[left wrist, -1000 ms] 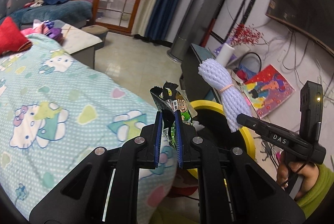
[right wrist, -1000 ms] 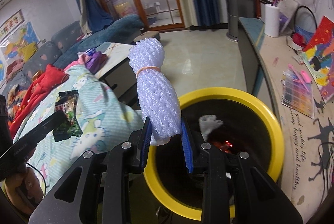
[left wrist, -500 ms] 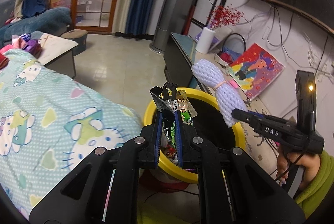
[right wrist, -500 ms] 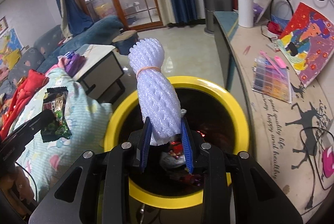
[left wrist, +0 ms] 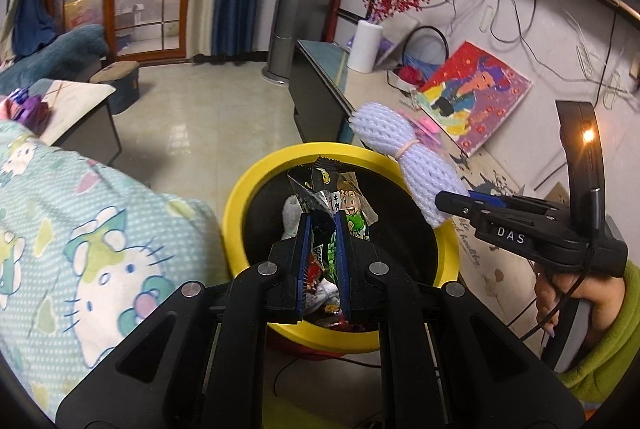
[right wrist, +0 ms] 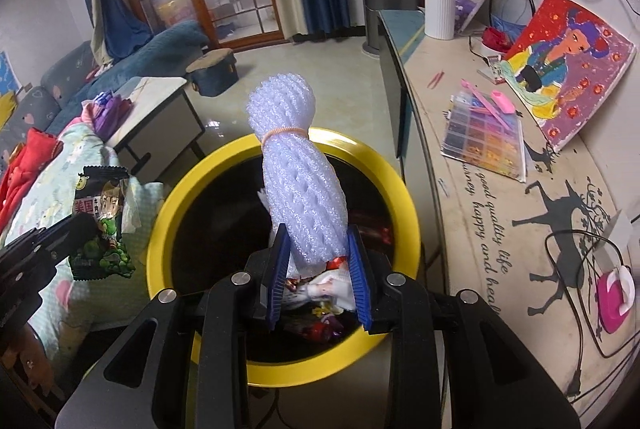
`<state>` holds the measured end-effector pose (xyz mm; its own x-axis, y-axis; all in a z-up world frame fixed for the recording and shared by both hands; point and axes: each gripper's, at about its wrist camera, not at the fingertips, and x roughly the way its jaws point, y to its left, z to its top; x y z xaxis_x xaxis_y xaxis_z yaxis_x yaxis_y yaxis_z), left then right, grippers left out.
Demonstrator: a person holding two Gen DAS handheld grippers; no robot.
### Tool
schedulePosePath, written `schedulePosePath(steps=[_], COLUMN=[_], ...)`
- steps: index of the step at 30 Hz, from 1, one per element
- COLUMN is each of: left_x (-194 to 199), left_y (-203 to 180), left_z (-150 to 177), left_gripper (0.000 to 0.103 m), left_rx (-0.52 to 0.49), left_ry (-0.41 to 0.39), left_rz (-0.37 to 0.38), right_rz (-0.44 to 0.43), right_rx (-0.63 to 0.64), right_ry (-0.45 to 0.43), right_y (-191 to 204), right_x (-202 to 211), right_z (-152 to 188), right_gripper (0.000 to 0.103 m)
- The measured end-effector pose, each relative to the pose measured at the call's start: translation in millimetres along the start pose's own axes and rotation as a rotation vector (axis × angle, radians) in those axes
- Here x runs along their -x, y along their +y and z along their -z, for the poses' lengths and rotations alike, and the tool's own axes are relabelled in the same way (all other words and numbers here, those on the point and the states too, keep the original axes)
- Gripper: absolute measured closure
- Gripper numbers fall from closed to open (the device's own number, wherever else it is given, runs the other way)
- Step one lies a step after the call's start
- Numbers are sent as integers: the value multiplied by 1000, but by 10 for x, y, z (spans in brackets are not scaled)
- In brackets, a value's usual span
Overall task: Collect trash
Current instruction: 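Open both tools to drop the wrapper and net into the bin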
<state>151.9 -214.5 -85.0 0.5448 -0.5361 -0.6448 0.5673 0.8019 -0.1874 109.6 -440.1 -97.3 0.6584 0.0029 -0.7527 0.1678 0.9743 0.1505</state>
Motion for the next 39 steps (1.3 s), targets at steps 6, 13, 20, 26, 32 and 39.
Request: schedulePosePath(steps=[6,13,20,26,32,39], left_x=[-163,-275,-311,-272,-121,180], left_y=[-121,-168,-162,-106,44,331], left_z=[-11,-17,-47,-44,-56,-58], left_gripper=[95,95,91,58,33,11], left_rx=[-33,-39,-31,1,51,109], left_ry=[37,59,64,60,38,12], left_rz=[8,5,-9,-19,-49,-130], right_rz=[-13,-26,-27,-8,-10,-53], right_rx=[-27,-40,-27,-9,23,93], right_ry=[17,30,44,24,-11,-85], right_y=[-80,-119,-92,-62,75,478], right_x=[-33,-49,-45,28,138,347], right_z=[33,48,79,64,29,-1], right_gripper=[73,71,63,54,42,21])
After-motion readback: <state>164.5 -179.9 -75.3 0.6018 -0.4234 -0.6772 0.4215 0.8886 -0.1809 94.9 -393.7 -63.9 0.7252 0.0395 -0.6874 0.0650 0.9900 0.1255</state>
